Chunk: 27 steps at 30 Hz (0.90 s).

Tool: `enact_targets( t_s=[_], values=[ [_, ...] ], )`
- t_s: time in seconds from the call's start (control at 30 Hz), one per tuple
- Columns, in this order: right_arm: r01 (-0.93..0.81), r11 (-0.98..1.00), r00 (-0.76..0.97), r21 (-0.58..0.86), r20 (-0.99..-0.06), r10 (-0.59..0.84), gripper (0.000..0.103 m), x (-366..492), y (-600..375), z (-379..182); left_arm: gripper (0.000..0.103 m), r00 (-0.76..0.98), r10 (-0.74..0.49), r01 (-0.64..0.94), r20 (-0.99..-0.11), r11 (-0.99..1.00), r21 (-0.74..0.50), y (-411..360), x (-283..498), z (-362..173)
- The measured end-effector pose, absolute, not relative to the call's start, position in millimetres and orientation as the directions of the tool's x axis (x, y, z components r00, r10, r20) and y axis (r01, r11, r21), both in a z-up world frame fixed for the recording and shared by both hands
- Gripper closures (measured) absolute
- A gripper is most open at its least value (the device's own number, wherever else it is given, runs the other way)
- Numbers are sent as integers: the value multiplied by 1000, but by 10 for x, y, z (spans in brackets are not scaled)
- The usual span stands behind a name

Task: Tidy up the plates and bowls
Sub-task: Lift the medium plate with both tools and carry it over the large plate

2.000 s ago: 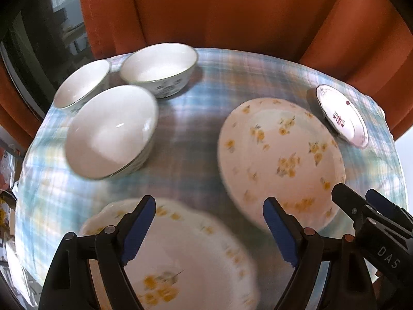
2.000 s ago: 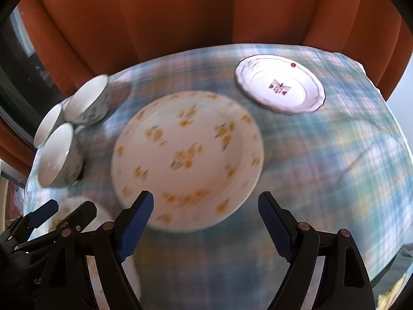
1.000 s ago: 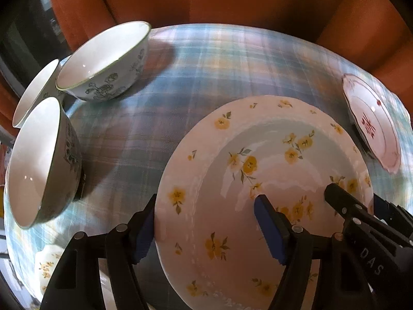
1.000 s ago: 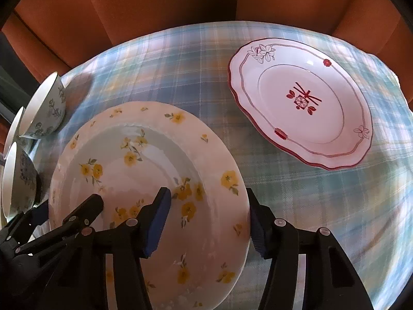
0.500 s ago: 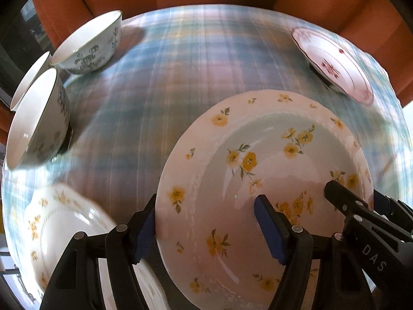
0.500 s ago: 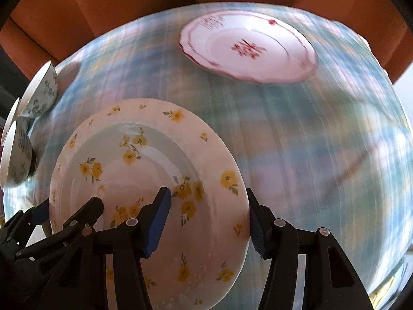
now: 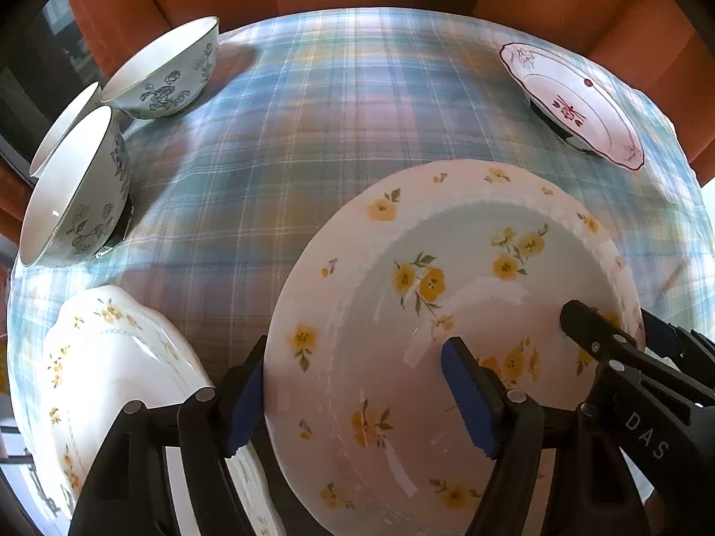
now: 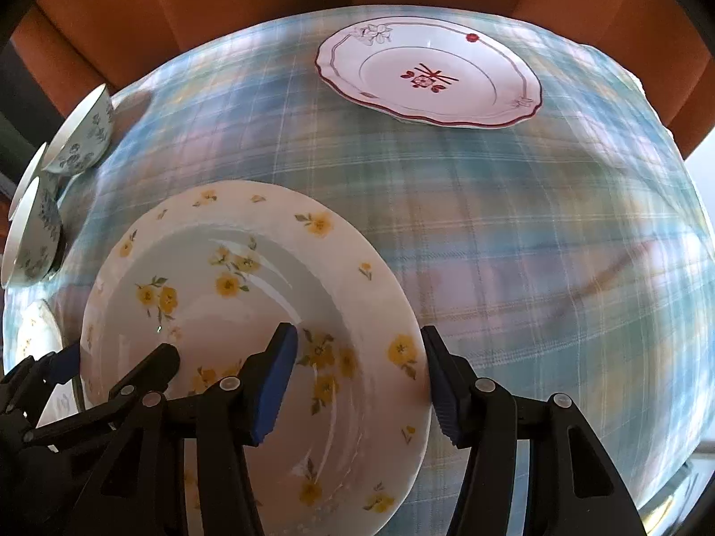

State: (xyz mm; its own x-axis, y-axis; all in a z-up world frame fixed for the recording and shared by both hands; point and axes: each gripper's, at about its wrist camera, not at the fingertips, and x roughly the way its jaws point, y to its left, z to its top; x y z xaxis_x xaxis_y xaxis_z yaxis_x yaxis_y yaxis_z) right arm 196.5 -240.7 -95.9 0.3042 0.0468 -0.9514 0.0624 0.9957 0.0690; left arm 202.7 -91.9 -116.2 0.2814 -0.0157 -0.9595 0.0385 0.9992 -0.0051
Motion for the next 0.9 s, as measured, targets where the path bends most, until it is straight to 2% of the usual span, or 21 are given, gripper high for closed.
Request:
enact_targets(
  t_s=[0.1,0.5,0.9],
  values=[
    [82,994,287,68,-957,42,43,1971,-2417,-945,28,262,-40,8,-964,999,-39,-877,2005,-1121],
    [111,992,330,55,-944,16,43,1682,-2252,-518,28,342,-72,69,-937,996,-52,-682,1775,-686],
    [68,997,361,32,-933,6,43,1410,-1515,-330,28,360,-84,39,-929,996,-75,59,1435,-612]
  ],
)
